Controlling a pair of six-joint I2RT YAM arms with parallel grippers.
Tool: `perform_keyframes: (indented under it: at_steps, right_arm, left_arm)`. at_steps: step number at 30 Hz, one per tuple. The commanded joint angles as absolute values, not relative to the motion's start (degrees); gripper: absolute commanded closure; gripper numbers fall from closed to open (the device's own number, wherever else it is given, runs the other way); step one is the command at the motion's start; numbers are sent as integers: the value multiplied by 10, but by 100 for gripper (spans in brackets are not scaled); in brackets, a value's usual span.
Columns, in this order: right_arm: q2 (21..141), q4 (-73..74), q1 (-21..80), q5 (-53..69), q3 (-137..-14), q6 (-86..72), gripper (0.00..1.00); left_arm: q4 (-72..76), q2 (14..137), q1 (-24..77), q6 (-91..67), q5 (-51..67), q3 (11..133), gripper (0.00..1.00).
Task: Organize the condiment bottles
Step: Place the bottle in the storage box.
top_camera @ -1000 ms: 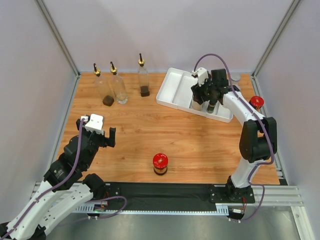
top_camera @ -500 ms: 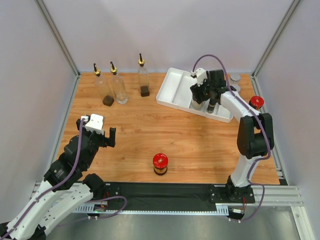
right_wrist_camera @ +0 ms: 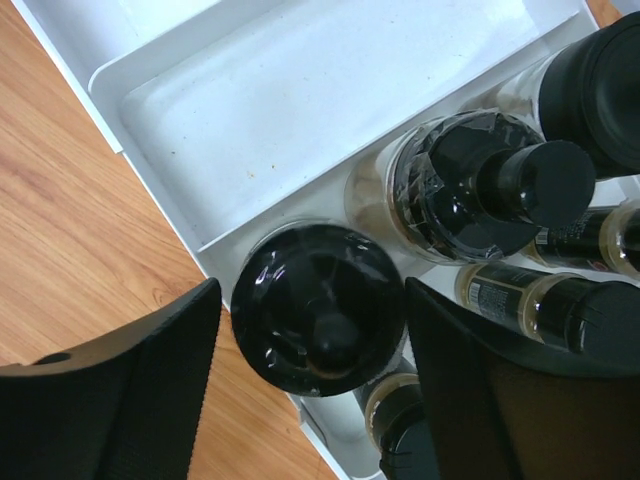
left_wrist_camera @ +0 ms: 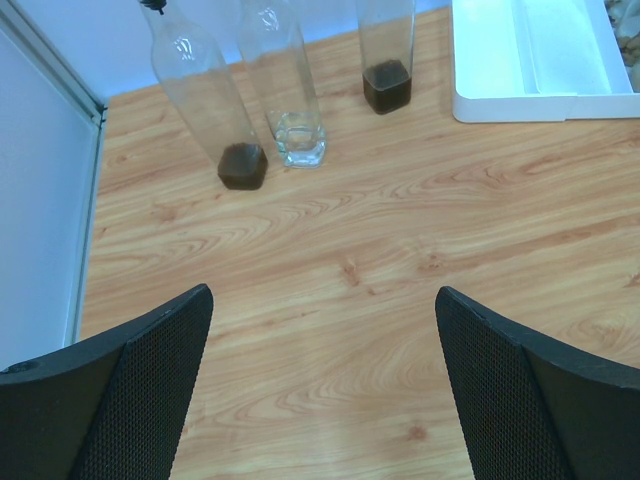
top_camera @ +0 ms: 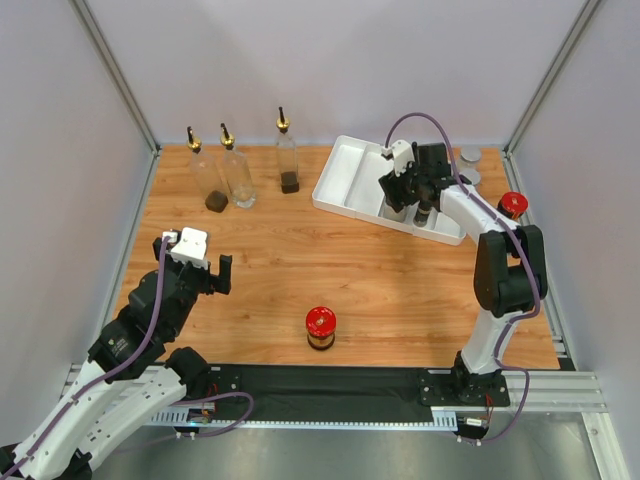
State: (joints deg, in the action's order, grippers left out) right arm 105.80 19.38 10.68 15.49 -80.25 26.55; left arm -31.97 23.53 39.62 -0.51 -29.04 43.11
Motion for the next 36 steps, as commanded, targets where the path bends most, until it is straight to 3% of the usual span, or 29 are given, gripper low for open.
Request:
perform_keyframes:
  at_steps: [1, 6, 7, 24, 36]
  right_arm:
    - [1046, 157, 105, 152, -800, 261, 23]
    - [1016, 159, 105, 145, -786, 261, 7]
    - [1011, 159, 105, 143, -785, 260, 1]
    - [797, 275, 105, 225, -709, 290, 0]
    - [692, 380, 111, 445, -643, 391, 0]
  left_arm:
    - [-305, 238, 394, 3, -291, 431, 0]
    - [-305, 239, 394, 4, -289, 431, 0]
    - [-305, 239, 394, 4, -290, 430, 0]
    - [-302, 243, 394, 3, -281, 429, 0]
    - [-303, 250, 394, 4, -277, 430, 0]
